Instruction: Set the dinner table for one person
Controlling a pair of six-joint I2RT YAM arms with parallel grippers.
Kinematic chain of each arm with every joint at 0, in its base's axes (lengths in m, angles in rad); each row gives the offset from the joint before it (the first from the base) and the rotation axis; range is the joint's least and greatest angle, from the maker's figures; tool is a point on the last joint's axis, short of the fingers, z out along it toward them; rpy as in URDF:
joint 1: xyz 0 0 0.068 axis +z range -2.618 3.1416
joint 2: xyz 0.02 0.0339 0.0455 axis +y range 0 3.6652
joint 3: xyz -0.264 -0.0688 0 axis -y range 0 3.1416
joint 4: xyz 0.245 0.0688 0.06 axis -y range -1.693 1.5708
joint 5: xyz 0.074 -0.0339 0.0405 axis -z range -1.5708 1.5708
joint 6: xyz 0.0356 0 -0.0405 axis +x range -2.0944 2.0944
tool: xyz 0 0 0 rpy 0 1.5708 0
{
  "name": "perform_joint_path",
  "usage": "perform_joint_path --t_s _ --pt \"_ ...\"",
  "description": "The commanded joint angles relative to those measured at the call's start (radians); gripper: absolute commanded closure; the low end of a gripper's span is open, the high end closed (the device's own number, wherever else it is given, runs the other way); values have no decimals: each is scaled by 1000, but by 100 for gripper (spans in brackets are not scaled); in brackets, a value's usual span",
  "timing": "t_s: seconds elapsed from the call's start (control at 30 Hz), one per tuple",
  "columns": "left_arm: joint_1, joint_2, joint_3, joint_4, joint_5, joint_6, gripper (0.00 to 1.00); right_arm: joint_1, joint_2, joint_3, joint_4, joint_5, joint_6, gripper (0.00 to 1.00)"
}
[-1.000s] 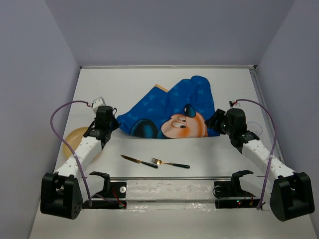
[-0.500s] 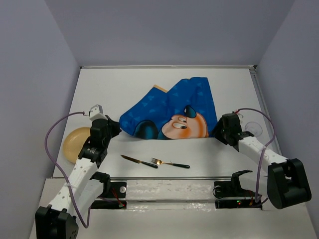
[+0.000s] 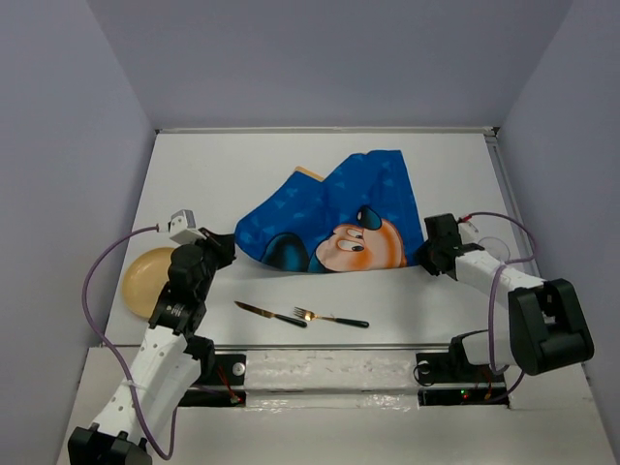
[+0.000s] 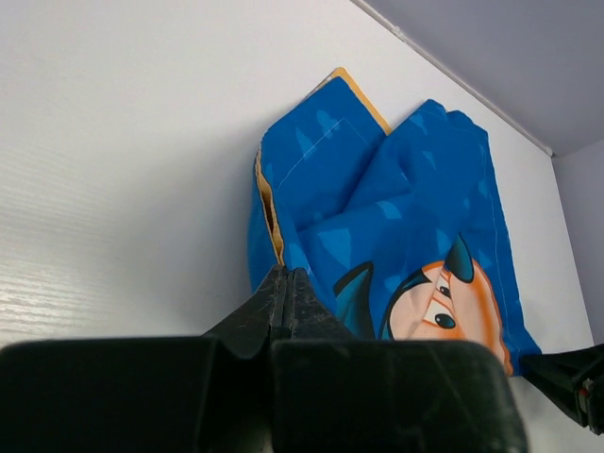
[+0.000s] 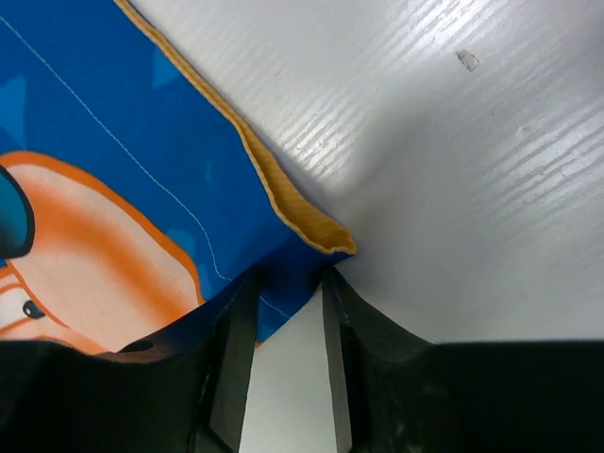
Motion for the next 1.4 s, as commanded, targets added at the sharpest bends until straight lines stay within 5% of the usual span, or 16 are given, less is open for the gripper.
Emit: perform_joint_path --t_s 0.0,0.23,0.47,0.73,1.07,1.37 --pt "-4 -9 -16 83 31 -8 100 1 66 1 -32 62 80 69" --pt "-4 2 9 103 31 -22 100 1 17 -31 14 80 79 100" --pt "-2 60 194 129 -19 -22 100 1 -215 -23 76 88 -83 100" --pt "-2 80 475 101 -141 69 100 1 -569 376 -27 50 -419 100" --pt "-4 181 728 103 -159 135 100 1 -445 797 -93 -22 -535 100" --pt "8 387 679 198 -179 96 100 -9 -159 839 -20 36 -568 100"
